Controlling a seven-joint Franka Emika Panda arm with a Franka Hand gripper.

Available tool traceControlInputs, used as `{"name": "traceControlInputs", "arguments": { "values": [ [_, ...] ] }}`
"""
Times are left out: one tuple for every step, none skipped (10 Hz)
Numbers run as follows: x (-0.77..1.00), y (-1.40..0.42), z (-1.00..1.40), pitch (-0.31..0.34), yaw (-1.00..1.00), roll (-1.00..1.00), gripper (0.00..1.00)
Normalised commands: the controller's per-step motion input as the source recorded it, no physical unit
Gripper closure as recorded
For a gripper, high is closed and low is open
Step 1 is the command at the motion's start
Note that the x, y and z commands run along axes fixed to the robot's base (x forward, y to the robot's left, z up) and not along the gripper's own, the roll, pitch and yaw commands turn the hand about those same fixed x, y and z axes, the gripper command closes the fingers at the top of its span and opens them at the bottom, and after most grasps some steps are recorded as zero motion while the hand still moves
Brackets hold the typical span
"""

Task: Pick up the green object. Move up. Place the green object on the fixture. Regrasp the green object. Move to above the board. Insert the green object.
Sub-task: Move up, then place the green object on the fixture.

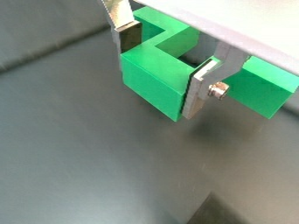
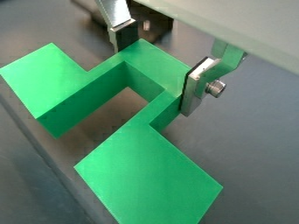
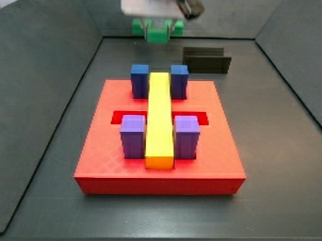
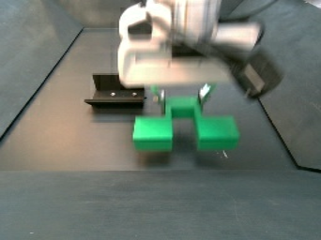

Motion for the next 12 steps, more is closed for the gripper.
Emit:
{"name": "traceControlInputs", "arguments": {
  "values": [
    [-0.03, 0.00, 0.19, 0.008, -0.02, 0.04, 1.00],
    [-0.08, 0.00, -0.07, 0.000, 0.00, 0.00, 1.00],
    [-0.11, 0.00, -0.11, 0.000, 0.00, 0.00, 1.00],
    [-0.11, 0.00, -0.13, 0.000, 0.00, 0.00, 1.00],
    [-0.11, 0.00, -0.13, 0.000, 0.00, 0.00, 1.00],
    [-0.08, 0.00, -0.10, 0.000, 0.00, 0.00, 1.00],
    [0.00, 0.00, 0.00, 0.000, 0.00, 0.01, 1.00],
    [0.11, 0.00, 0.37, 0.006, 0.00, 0.21, 1.00],
    [0.16, 0.15, 0.72, 0.151, 0.00, 0.03, 1.00],
    [0.22, 0.07, 0.79, 0.166, -0.01, 0.00, 1.00],
    [0.22, 0.04, 0.81, 0.134, -0.03, 0.00, 1.00],
    [0.28, 0.00, 0.66, 0.131, -0.13, 0.00, 1.00]
  ]
}}
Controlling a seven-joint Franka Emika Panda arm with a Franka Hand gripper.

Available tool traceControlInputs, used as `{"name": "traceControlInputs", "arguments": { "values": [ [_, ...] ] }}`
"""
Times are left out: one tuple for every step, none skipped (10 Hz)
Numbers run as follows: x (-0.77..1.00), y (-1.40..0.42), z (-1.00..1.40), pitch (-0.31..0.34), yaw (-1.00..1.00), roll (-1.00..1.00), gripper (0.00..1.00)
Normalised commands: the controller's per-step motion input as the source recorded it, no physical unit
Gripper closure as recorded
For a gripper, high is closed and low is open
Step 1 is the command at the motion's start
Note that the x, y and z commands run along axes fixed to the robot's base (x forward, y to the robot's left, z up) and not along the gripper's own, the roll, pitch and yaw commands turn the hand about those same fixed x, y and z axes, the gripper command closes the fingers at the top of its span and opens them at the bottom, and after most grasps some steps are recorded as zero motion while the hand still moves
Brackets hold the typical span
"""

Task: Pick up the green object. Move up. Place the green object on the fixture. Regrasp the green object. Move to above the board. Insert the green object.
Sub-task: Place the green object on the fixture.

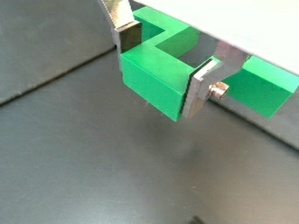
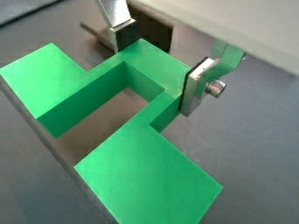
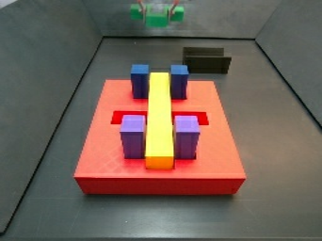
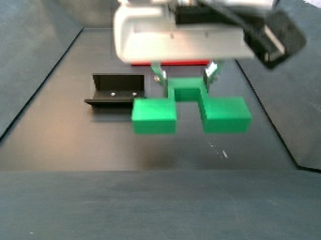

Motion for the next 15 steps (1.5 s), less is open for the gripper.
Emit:
{"name": "traceControlInputs", "arguments": {
  "values": [
    [0.21, 0.00, 0.66, 0.100, -0.17, -0.17, 1.00],
    [0.08, 0.00, 0.46, 0.031, -0.18, -0.35, 1.00],
    [0.00, 0.00, 0.29, -0.026, -0.12, -0.68, 1.00],
    [0.00, 0.00, 0.23, -0.097, -0.09, -0.80, 1.00],
    [0.00, 0.00, 0.08, -0.131, -0.10, -0.82, 1.00],
    [0.00, 0.00, 0.14, -0.131, -0.07, -0.90, 1.00],
    [0.00, 0.00, 0.13, -0.149, -0.04, -0.97, 1.00],
    [0.00, 0.00, 0.11, -0.134, -0.05, -0.92, 1.00],
    [0.00, 0.00, 0.01, -0.134, -0.06, -0.81, 1.00],
    [0.11, -0.12, -0.04, -0.020, -0.07, -0.60, 1.00],
    [0.23, -0.19, -0.01, 0.006, -0.12, -0.59, 1.00],
    [0.24, -0.26, -0.01, 0.029, -0.13, -0.54, 1.00],
    [0.42, -0.42, -0.05, 0.183, -0.14, -0.24, 1.00],
    [0.59, -0.56, -0.19, 0.434, -0.10, 0.00, 1.00],
    [0.58, -0.57, -0.22, 0.426, -0.10, 0.00, 1.00]
  ]
}}
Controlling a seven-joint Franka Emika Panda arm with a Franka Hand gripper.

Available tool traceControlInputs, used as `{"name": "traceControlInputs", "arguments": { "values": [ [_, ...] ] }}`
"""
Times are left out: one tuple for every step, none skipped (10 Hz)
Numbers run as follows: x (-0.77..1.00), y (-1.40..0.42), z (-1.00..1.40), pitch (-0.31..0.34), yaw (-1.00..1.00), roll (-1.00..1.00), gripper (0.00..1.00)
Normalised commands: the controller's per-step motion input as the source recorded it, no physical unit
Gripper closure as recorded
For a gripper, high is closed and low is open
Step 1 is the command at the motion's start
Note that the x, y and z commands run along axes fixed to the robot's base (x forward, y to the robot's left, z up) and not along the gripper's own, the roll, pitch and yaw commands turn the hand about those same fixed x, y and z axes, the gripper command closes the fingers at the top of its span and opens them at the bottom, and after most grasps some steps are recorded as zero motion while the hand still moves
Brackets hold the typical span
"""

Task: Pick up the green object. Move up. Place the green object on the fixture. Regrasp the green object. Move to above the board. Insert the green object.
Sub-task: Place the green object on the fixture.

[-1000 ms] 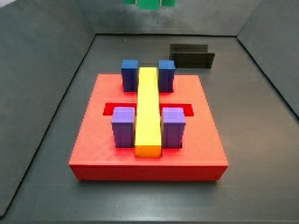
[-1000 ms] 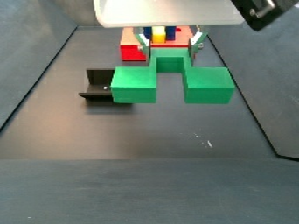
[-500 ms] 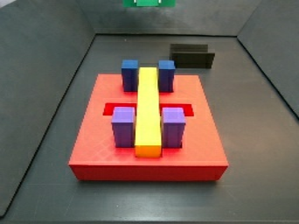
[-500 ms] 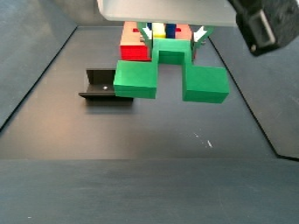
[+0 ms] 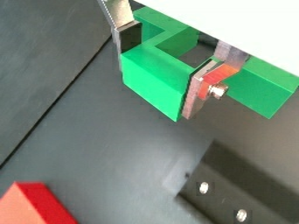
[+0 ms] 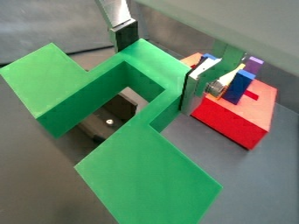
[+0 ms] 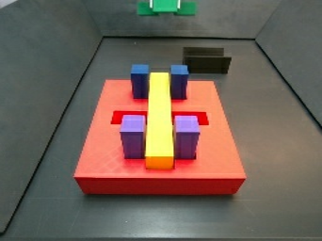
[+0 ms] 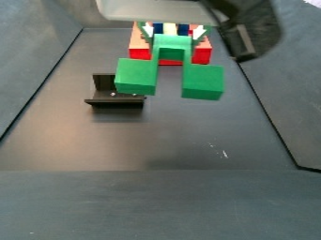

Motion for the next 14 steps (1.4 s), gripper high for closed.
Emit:
{"name": "traceControlInputs", "arguments": {
  "values": [
    [0.63, -0.53, -0.25, 0.460, -0.07, 0.00, 1.00],
    [0.66, -0.44, -0.22, 0.460, -0.05, -0.04, 1.00],
    [0.60, -0.27, 0.00, 0.474, -0.03, -0.35, 1.00],
    [0.52, -0.16, 0.02, 0.431, -0.02, -0.60, 1.00],
    [0.55, -0.10, -0.11, 0.291, 0.00, -0.54, 1.00],
    [0.53, -0.07, -0.26, 0.114, 0.00, -0.60, 1.00],
    [0.52, -0.06, -0.25, 0.011, 0.00, -0.72, 1.00],
    [0.51, 0.00, -0.19, 0.000, 0.00, -0.86, 1.00],
    [0.44, 0.00, 0.00, -0.037, 0.00, -1.00, 1.00],
    [0.37, 0.00, 0.05, -0.089, 0.00, -0.99, 1.00],
    [0.37, 0.00, 0.00, -0.103, 0.00, -0.94, 1.00],
    [0.35, 0.00, 0.00, -0.149, 0.00, -0.94, 1.00],
    [0.32, 0.00, 0.00, -0.189, 0.00, -0.81, 1.00],
    [0.37, -0.02, 0.18, -0.037, 0.00, -0.15, 1.00]
  ]
}}
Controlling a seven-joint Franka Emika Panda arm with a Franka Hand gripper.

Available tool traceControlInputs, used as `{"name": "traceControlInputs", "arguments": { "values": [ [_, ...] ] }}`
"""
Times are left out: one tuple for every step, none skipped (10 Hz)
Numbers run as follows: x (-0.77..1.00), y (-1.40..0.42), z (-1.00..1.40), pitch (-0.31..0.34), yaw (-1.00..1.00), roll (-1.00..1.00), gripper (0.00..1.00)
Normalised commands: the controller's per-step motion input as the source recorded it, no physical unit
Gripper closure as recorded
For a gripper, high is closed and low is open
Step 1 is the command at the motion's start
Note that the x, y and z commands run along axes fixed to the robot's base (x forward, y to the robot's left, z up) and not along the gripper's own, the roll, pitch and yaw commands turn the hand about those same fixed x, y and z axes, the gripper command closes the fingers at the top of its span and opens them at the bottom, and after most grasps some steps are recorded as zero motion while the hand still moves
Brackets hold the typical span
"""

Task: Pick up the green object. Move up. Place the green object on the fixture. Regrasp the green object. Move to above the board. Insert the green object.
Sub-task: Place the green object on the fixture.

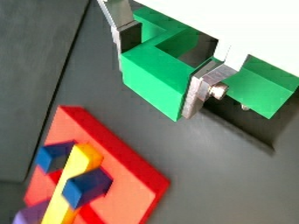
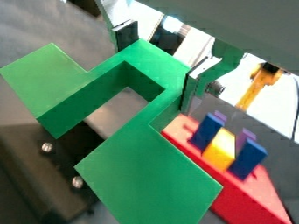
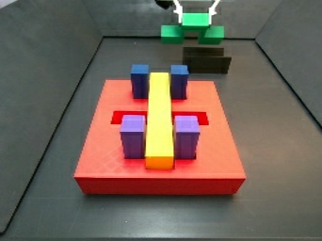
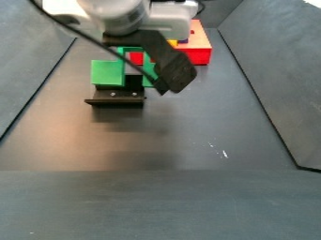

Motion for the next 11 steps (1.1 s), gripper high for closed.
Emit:
{"name": "traceControlInputs", "arguments": {
  "values": [
    [0.64, -0.07, 0.35, 0.000, -0.21, 0.05, 1.00],
    [0.75, -0.07, 0.27, 0.000, -0.29, 0.02, 1.00],
    [0.79, -0.16, 0.15, 0.000, -0.31, 0.16, 1.00],
    [0.82, -0.19, 0.00, -0.006, -0.29, 0.28, 1.00],
    [0.81, -0.22, 0.00, -0.063, -0.29, 0.33, 1.00],
    [0.82, -0.23, -0.01, -0.091, -0.28, 0.37, 1.00],
    [0.77, -0.23, -0.09, -0.089, -0.26, 0.36, 1.00],
    [0.58, -0.13, -0.23, -0.017, -0.14, 0.22, 1.00],
    [0.52, -0.08, -0.26, 0.000, 0.00, 0.11, 1.00],
    [0.49, -0.06, -0.27, 0.000, 0.00, 0.09, 1.00],
    [0.51, -0.03, -0.25, 0.000, 0.14, 0.14, 1.00]
  ]
}}
